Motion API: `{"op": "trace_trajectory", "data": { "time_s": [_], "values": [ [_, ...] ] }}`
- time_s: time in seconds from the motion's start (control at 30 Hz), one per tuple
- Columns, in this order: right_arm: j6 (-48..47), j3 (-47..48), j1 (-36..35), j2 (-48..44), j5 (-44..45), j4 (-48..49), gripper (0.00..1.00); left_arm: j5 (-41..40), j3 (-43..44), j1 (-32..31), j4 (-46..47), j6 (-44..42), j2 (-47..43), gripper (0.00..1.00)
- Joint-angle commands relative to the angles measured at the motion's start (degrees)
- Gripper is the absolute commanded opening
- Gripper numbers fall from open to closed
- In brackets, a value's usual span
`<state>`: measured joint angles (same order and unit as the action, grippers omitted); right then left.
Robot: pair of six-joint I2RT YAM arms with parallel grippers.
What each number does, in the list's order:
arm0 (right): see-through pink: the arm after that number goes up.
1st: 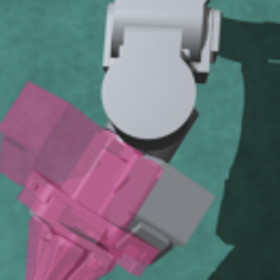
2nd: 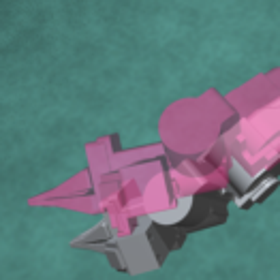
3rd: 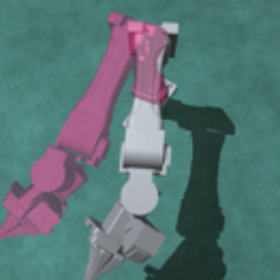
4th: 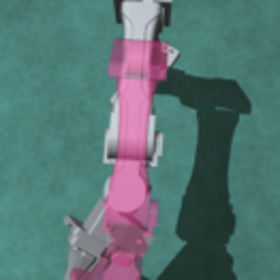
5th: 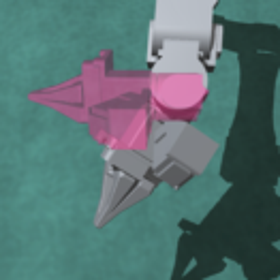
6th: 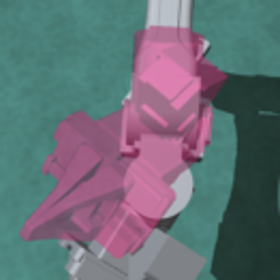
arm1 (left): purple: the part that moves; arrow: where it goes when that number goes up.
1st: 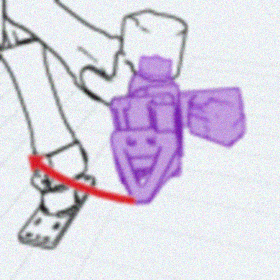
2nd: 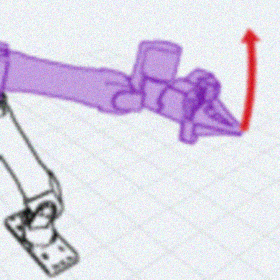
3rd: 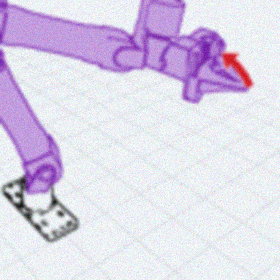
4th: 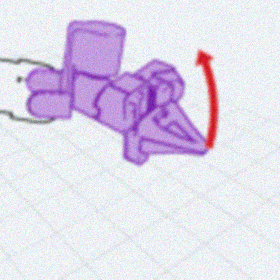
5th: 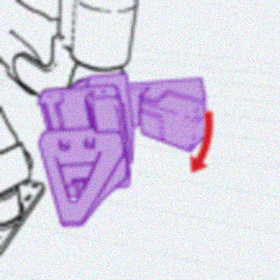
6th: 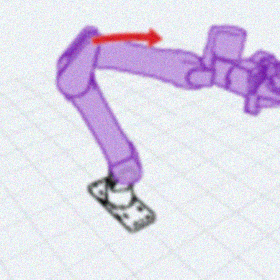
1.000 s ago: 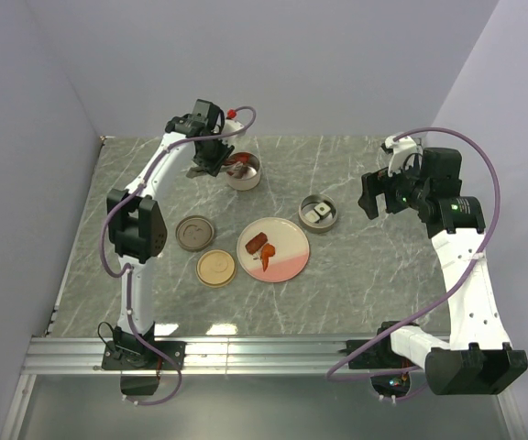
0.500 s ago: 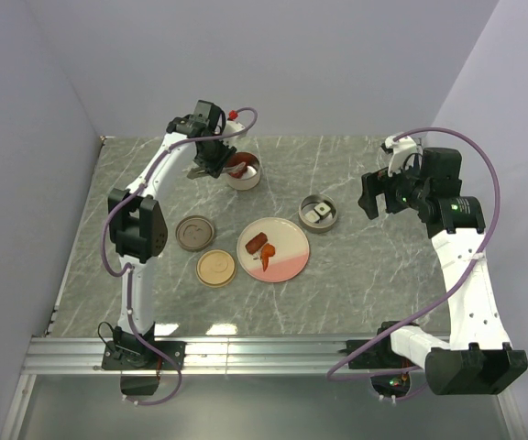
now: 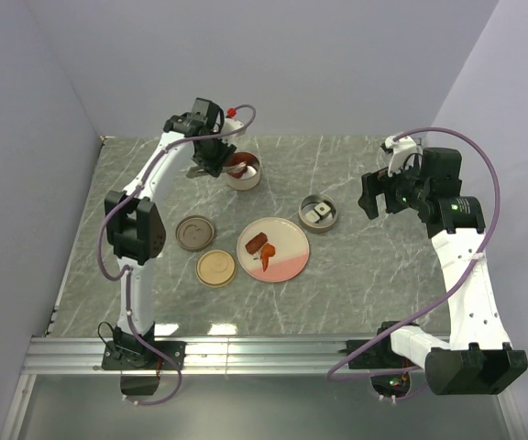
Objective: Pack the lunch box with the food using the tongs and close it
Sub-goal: Place the food into the lunch box, then pick up the food using the clamp
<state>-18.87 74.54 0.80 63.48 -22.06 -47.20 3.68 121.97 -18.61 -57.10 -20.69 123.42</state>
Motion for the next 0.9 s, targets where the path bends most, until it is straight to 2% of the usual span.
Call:
{"op": "trace_trajectory", "data": {
  "time_s": [0.0, 0.3, 0.47, 0.6, 0.73, 0.87],
  "values": [
    [0.5, 1.0, 0.3, -0.6, -0.4, 0.7, 1.00, 3.0, 1.1, -0.3, -0.5, 1.9, -10.2, 0.50],
    [0.3, 2.1, 0.3, 0.1, -1.5, 0.3, 1.00, 7.9, -4.8, -0.2, -2.0, 3.2, -20.4, 0.52],
    [0.2, 1.8, 0.3, -0.1, -2.5, -0.1, 1.00, 16.6, -16.1, -0.6, -3.0, 2.6, -29.1, 0.53],
    [0.2, 0.6, 0.3, -0.6, -2.7, 0.1, 1.00, 19.9, -26.1, -2.5, -3.3, 0.7, -35.3, 0.55],
    [-0.1, -1.0, 0.3, -1.3, -2.5, 0.3, 1.00, 17.3, -39.0, -8.4, -1.2, -0.1, -41.7, 0.57],
    [-0.1, -1.9, 0.3, -2.2, -2.6, 0.2, 1.00, 14.8, -45.2, -11.7, 1.6, 2.4, -43.8, 0.56]
  ]
}}
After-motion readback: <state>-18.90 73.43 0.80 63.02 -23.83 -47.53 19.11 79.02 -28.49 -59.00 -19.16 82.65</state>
